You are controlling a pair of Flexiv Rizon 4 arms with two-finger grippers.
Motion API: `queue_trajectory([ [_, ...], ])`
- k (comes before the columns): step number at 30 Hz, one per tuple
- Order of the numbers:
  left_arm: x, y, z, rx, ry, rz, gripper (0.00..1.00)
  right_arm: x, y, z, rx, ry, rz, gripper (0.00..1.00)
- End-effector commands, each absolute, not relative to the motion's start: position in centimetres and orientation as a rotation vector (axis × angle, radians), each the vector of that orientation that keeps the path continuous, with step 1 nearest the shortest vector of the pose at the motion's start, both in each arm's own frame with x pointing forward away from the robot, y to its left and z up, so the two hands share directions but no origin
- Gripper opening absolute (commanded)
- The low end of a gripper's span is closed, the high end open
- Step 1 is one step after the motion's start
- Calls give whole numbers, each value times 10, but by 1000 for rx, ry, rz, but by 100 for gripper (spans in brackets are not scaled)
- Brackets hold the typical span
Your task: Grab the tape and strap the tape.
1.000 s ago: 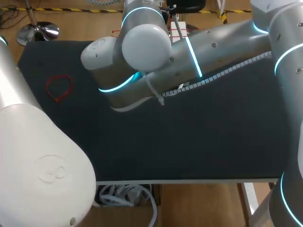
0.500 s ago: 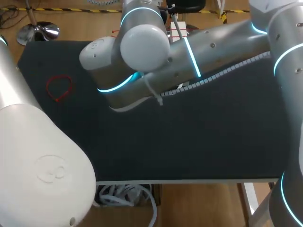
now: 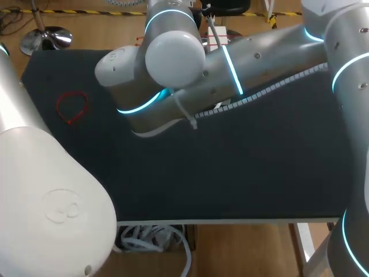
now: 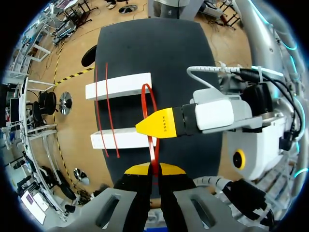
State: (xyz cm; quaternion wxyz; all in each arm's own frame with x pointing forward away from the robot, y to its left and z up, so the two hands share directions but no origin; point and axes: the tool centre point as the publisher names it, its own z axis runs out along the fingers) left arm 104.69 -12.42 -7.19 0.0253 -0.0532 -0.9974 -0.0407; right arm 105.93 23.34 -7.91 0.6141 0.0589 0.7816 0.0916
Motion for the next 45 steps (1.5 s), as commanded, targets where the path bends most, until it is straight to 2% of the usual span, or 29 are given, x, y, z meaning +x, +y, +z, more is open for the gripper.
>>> queue_trajectory([
  [1, 1047, -125, -71, -164, -3081, -133, 0, 1059, 236, -77, 129, 1805, 208, 0],
  [45, 1047, -125, -71, -164, -3081, -133, 0, 1064, 250, -74, 43, 1804, 297, 0],
])
